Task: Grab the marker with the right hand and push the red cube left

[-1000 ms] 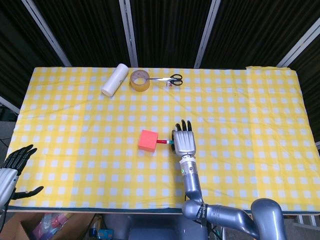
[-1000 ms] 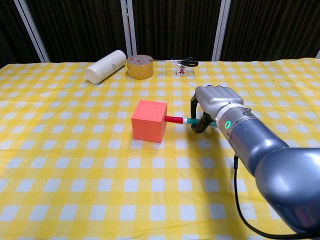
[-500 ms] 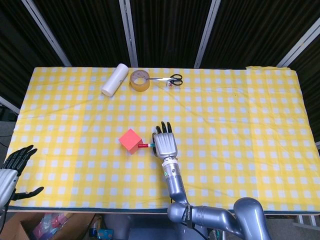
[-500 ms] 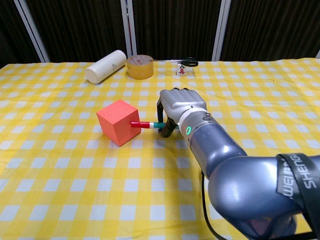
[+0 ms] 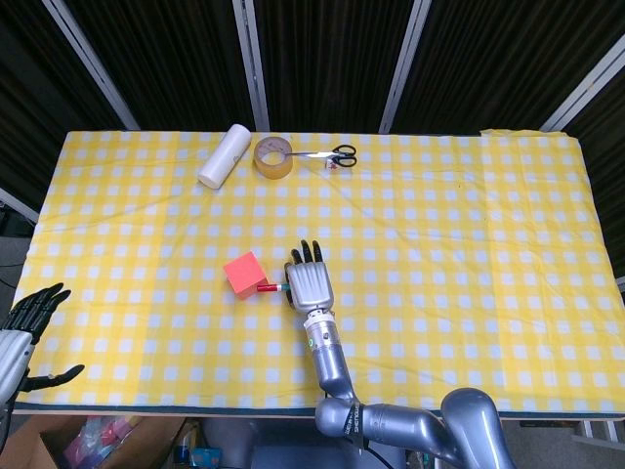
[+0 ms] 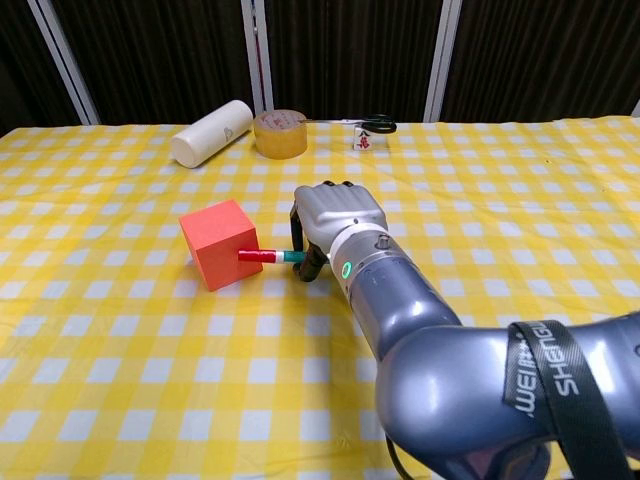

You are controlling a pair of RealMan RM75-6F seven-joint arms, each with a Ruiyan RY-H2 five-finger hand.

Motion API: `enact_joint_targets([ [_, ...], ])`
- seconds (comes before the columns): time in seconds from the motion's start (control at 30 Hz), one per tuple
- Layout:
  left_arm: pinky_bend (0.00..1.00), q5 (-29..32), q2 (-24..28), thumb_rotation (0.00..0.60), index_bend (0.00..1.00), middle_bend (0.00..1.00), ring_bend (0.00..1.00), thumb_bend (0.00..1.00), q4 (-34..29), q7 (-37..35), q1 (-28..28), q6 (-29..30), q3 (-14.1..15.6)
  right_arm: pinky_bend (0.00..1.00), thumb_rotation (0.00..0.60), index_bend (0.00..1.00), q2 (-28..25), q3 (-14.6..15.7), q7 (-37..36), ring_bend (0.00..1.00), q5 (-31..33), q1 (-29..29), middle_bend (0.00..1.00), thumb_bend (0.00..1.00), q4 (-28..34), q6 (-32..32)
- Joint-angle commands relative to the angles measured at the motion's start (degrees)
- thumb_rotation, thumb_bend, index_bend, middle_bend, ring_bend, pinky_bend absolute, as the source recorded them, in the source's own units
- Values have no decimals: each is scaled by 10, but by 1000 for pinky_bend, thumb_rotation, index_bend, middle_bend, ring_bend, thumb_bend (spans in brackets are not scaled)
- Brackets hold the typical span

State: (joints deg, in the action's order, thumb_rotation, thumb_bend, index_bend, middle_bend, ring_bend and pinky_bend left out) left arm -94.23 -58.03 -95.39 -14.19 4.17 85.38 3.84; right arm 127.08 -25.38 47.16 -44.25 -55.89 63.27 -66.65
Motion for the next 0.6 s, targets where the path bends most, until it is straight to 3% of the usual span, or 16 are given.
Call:
enact_joint_targets([
  [0.03, 0, 0, 0, 600, 0, 0, 0, 0, 0, 1, 0, 0, 0, 0, 600, 582, -2, 8, 6, 42, -4, 6, 227, 491, 8, -8],
  [0.3, 0, 0, -1, 600, 0, 0, 0, 0, 4, 7, -3, 3, 1, 0, 600, 582, -52, 36, 14, 42, -27, 48, 227, 491, 74, -48],
  [0.6, 0, 4, -5, 600, 0, 0, 0, 0, 6, 23, -8, 6, 1, 0, 600, 582, -192, 82, 14, 42, -65, 121, 227, 491, 186, -84],
])
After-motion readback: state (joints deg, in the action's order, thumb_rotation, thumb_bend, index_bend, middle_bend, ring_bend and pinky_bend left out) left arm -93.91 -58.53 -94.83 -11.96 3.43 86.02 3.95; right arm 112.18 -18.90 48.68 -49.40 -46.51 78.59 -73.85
